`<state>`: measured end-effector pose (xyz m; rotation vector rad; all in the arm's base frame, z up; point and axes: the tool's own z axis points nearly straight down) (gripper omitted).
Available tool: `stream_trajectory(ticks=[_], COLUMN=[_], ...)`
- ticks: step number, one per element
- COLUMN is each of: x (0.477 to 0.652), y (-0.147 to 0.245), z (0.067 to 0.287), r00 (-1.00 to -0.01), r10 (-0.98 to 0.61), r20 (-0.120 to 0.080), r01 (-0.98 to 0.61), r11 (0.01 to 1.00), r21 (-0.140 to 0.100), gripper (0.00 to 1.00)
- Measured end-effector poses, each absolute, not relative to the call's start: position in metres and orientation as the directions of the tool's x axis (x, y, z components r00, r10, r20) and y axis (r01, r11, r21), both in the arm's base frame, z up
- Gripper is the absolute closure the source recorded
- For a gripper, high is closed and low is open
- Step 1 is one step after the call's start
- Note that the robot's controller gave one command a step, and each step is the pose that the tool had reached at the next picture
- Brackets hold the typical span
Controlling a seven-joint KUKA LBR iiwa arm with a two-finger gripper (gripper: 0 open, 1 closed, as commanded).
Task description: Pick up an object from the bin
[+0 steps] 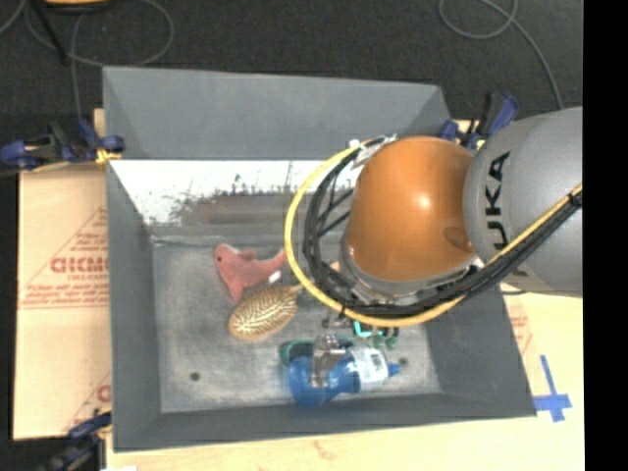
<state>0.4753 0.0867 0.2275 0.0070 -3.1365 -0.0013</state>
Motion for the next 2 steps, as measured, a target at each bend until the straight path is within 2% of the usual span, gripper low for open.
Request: stream_trajectory(ticks=[1,2], x=[0.477,0.478], y=[0.086,0.056], z=[0.231,0.157], r00=[-1.0,-0.998], r10=[-0.001,-0.062], r20=[-0.002,-0.008], r01=[-0.001,-0.062], r11=[1.0,0.998], r21=[0.002,-0.001], gripper=[0.0,0.0])
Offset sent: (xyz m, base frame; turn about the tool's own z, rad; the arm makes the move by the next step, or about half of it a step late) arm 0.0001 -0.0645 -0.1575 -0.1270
